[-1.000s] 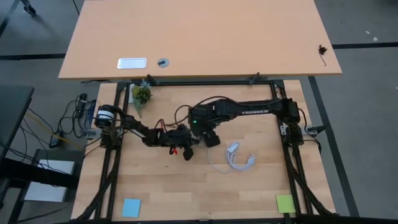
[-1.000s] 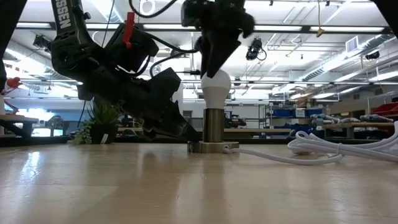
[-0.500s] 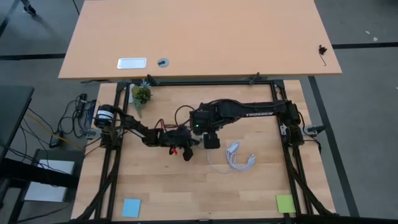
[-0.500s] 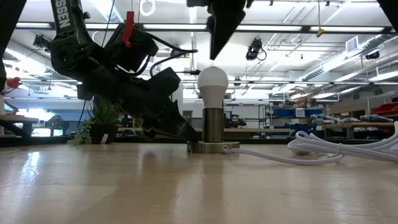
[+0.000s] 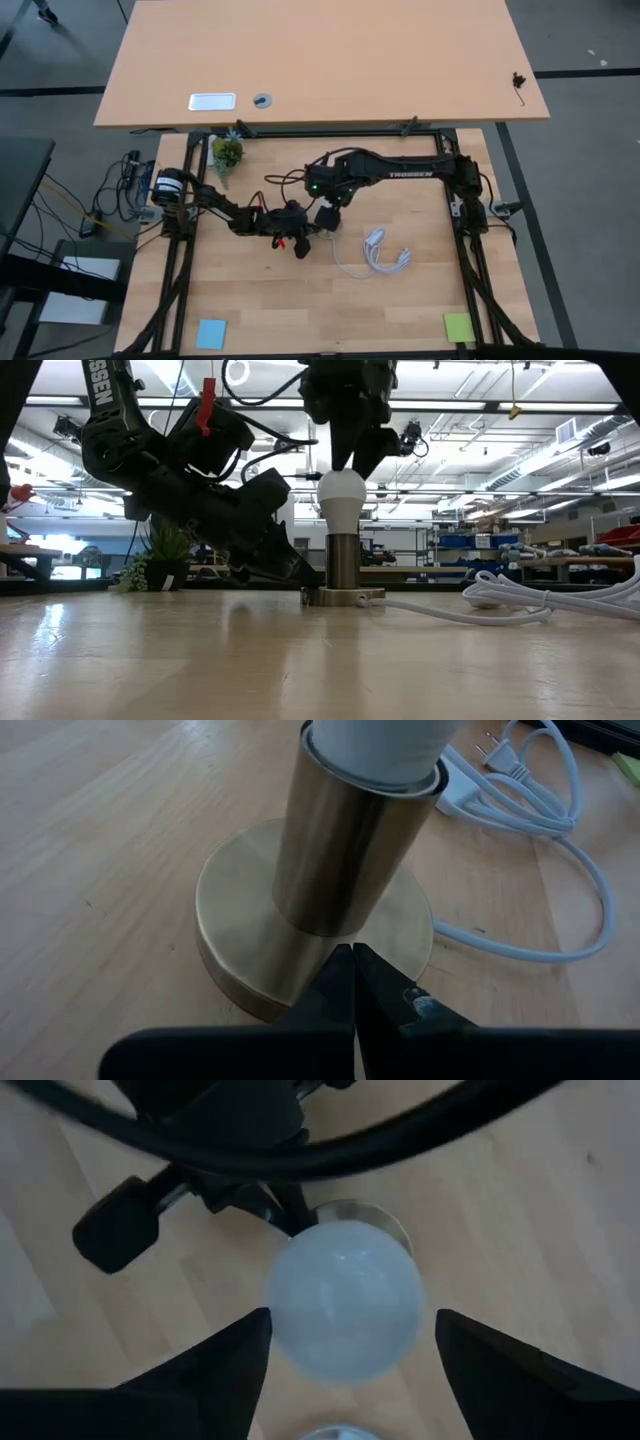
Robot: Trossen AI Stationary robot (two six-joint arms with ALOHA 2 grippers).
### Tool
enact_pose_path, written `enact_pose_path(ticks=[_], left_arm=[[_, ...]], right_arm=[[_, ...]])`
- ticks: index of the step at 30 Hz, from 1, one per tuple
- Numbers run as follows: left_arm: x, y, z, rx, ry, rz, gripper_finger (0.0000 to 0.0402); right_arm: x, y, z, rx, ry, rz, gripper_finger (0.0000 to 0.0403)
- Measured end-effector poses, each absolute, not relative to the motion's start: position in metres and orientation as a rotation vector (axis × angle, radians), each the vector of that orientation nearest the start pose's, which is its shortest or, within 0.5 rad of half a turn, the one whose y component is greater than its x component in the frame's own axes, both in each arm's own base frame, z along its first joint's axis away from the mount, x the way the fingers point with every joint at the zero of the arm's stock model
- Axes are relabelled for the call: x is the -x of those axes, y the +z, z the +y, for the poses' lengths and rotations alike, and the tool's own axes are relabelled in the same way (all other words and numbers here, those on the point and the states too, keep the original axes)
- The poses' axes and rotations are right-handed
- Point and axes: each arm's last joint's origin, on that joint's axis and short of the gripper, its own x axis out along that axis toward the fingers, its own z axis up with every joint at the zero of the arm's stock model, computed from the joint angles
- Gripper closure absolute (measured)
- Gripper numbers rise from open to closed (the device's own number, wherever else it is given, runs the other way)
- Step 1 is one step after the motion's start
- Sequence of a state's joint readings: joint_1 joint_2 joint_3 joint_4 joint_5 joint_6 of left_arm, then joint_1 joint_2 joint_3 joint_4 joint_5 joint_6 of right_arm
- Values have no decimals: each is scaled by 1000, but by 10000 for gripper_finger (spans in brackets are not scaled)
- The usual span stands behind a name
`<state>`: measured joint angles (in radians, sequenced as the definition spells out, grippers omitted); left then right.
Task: Screw lightbulb
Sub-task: Remove the lightbulb from the lamp socket
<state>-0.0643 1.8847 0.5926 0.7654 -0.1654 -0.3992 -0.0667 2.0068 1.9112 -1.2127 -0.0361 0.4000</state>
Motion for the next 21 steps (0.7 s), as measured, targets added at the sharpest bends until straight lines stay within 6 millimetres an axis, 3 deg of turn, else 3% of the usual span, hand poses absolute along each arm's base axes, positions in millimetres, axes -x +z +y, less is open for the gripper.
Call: enact_pose_path(ticks=[11, 21], left_arm=[[-310, 87, -15, 329, 201, 496, 402], [-310, 87, -15, 329, 199, 495, 402]], right_arm=[[-412, 272, -28, -451, -253, 1240, 83], [-409, 255, -29, -395, -224, 1286, 98]])
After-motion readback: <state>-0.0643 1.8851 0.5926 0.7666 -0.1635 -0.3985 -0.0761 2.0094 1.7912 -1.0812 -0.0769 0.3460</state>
